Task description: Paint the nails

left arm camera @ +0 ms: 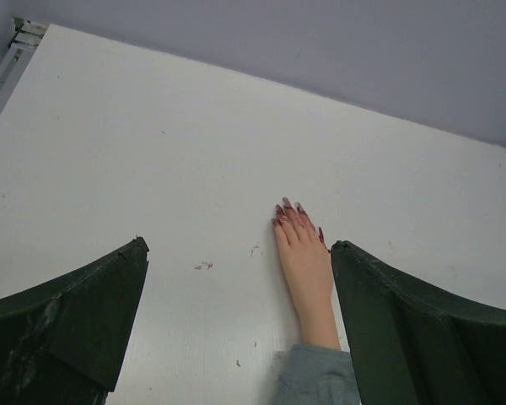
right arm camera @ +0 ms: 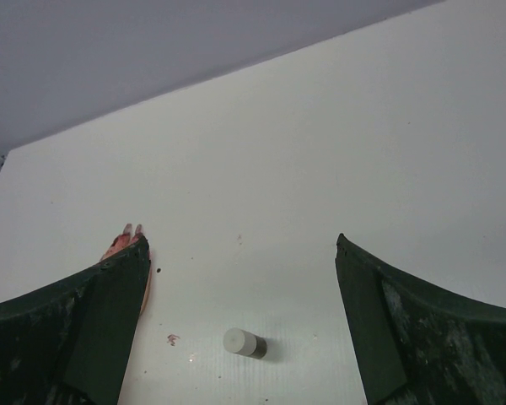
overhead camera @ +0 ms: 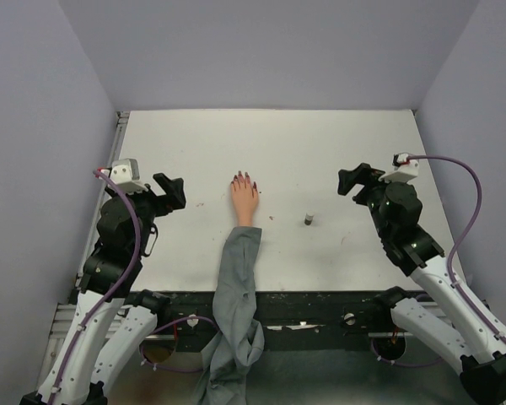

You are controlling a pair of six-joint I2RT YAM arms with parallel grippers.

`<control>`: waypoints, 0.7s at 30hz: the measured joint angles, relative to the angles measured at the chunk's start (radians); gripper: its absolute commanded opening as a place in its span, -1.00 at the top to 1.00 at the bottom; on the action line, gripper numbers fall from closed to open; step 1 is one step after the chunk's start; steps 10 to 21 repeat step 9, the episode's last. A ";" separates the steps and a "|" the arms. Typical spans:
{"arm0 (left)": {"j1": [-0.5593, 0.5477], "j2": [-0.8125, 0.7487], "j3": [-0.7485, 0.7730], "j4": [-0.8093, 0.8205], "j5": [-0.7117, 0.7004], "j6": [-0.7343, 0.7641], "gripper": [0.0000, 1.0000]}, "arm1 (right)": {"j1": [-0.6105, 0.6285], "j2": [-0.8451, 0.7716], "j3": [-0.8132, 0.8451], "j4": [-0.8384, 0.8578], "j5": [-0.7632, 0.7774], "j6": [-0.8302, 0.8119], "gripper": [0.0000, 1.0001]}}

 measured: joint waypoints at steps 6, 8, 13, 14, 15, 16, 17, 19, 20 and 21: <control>0.000 -0.015 0.000 0.000 -0.007 0.000 -0.97 | 0.000 -0.014 -0.014 0.000 0.001 -0.007 -0.96; 0.000 -0.013 0.000 0.000 -0.007 -0.001 -0.97 | 0.000 -0.018 -0.015 0.000 0.002 -0.007 -0.96; 0.000 -0.013 0.000 0.000 -0.007 -0.001 -0.97 | 0.000 -0.021 -0.015 0.000 0.002 -0.007 -0.96; 0.000 -0.013 0.000 0.000 -0.007 -0.001 -0.97 | 0.000 -0.021 -0.015 0.000 0.002 -0.007 -0.96; 0.000 -0.013 0.000 0.000 -0.007 -0.001 -0.97 | 0.000 -0.021 -0.015 0.000 0.002 -0.007 -0.96; 0.000 -0.013 0.000 0.000 -0.007 -0.001 -0.97 | 0.000 -0.021 -0.015 0.000 0.002 -0.007 -0.96; 0.000 -0.013 0.000 0.000 -0.007 -0.001 -0.97 | 0.000 -0.021 -0.015 0.000 0.002 -0.007 -0.96; 0.000 -0.013 0.000 0.000 -0.007 -0.001 -0.97 | 0.000 -0.021 -0.015 0.000 0.002 -0.007 -0.96; 0.000 -0.013 0.000 0.000 -0.007 -0.001 -0.97 | 0.000 -0.021 -0.015 0.000 0.002 -0.007 -0.96; 0.000 -0.013 0.000 0.000 -0.007 -0.001 -0.97 | 0.000 -0.021 -0.015 0.000 0.002 -0.007 -0.96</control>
